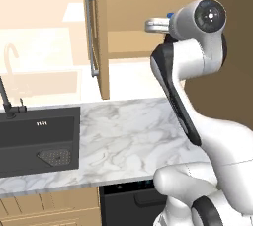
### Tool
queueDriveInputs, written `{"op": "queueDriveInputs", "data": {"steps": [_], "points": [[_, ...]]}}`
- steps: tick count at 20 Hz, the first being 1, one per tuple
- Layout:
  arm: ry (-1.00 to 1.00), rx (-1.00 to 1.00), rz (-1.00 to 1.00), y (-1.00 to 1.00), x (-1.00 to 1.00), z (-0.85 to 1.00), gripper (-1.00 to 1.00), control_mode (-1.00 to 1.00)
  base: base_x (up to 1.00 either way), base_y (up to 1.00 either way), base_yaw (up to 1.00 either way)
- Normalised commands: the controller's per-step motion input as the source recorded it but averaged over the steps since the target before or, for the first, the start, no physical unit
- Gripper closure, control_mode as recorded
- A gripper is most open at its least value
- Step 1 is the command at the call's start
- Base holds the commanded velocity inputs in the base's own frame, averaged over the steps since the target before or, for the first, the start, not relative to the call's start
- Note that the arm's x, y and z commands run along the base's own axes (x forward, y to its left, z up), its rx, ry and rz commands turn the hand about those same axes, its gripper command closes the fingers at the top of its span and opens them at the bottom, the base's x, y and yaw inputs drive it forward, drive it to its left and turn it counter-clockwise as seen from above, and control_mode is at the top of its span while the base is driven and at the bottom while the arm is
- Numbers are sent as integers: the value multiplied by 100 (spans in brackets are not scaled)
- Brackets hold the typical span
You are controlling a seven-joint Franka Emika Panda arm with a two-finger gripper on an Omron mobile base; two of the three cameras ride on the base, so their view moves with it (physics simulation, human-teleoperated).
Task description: Move the mayonnaise and shaker from the cabinet to the dining counter.
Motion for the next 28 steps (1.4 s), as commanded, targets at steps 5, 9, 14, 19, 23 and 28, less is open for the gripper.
{"op": "queueDriveInputs", "data": {"steps": [5, 9, 14, 19, 23, 28], "points": [[1, 0, 0, -16, -94, -22, 100, -100, 0, 0, 0], [7, 0, 0, -14, -70, -42, 100, -100, 0, 0, 0], [15, 0, 0, -2, -31, -34, 100, -100, 0, 0, 0], [21, 0, 0, 0, 0, -24, 100, -100, 0, 0, 0], [23, 0, 0, 0, 0, -20, 100, -100, 0, 0, 0], [19, 0, 0, 1, 2, -10, 100, -100, 0, 0, 0]]}}
